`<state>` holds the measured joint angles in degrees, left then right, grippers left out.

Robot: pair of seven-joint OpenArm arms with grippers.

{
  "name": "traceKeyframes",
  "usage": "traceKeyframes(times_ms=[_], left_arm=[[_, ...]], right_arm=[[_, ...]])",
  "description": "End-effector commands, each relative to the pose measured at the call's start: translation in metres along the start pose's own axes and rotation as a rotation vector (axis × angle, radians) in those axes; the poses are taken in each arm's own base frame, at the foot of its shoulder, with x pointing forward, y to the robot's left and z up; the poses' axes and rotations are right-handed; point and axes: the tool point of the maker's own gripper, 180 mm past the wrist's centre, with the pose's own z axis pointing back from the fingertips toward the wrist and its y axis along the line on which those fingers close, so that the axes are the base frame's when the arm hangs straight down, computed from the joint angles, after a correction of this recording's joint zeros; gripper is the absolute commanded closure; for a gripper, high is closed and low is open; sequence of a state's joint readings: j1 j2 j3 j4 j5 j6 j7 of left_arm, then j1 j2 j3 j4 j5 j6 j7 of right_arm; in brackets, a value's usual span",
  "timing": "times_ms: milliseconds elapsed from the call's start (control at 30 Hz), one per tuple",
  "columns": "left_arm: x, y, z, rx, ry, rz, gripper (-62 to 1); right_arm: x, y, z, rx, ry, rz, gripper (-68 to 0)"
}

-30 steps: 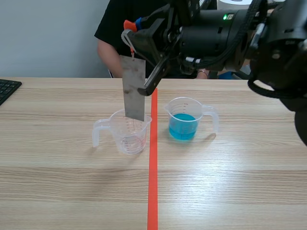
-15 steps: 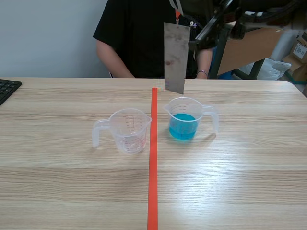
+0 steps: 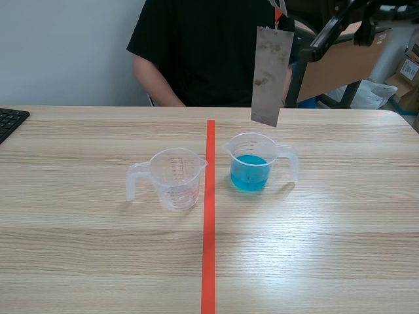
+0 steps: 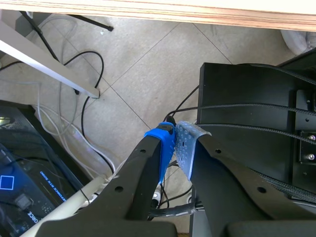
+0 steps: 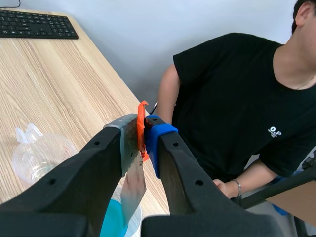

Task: Do the redox reaction experiment.
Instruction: 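Move the plate over the blue solution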

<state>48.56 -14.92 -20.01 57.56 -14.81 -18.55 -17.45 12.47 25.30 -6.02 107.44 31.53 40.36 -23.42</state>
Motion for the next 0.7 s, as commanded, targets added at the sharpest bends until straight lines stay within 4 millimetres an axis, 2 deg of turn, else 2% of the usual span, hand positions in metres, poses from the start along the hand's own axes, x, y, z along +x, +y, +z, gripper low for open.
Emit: traceKeyframes(times_ms=[0, 100, 667], left_arm=[[0.006, -0.001, 0.0, -0.007, -0.019, 0.0, -4.9], [0.001, -0.001, 0.0, -0.007, 0.008, 0.001, -4.9], [0.003, -0.001, -0.002, -0.007, 0.003, 0.0, -4.9]], right_arm=[[0.003, -0.006, 0.001, -0.003, -0.017, -0.002, -1.7], [-0.003, -0.008, 0.0, -0.003, -0.014, -0.024, -1.7], [-0.015, -0.036, -0.012, -0.014, -0.031, -0.078, -1.7]])
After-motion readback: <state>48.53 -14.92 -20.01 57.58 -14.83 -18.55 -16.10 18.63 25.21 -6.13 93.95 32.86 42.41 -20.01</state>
